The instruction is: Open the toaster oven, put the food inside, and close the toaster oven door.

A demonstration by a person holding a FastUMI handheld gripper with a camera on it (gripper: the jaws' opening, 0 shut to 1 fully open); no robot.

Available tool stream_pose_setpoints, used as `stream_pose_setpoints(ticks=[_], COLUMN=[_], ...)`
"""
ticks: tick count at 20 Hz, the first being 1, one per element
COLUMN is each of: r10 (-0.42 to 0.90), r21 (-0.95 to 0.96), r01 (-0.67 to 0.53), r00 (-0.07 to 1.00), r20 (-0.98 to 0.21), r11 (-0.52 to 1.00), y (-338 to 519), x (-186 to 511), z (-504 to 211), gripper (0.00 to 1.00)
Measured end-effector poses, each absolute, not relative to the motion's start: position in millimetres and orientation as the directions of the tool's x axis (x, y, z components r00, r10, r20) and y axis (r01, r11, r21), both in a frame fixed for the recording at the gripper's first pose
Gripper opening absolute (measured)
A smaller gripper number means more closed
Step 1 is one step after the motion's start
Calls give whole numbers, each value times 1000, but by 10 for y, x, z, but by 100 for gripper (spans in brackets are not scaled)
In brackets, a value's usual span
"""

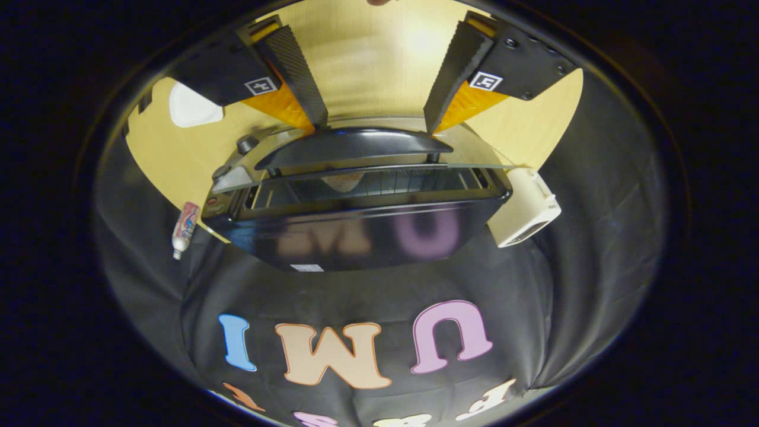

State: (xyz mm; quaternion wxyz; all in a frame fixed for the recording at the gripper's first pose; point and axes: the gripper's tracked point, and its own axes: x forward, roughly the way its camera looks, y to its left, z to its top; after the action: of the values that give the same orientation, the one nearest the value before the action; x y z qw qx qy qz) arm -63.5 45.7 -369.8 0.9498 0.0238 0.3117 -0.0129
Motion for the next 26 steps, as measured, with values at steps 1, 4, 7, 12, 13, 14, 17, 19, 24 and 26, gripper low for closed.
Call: stream_pose_setpoints(ticks=[1,4,7,12,13,14,17,19,24,26], r10=[-10,-5,-8,-7,-12,-21,-15,7,-15,-29], r21=[43,60,68,72,70,64,58,63,51,49], r01=[43,49,57,54,56,60,44,18,31,44], r00=[809,819,825,844,856,871,902,923,960,964], r20=[-587,-574,-565,-536,-516,-490,-432,-384,-279,-264], r11=[998,997,996,996,996,996,997,998,998,998], y=[464,488,485,397,359,303,236,215,46,-38], x=[-600,-506,-435,-539,-557,-572,-581,-555,-470,-412], z=[-3676,-3613,-3555,-3243,-3119,-2950,-2464,-2122,-1244,-1004], gripper=[100,100,100,100,100,100,100,100,100,100])
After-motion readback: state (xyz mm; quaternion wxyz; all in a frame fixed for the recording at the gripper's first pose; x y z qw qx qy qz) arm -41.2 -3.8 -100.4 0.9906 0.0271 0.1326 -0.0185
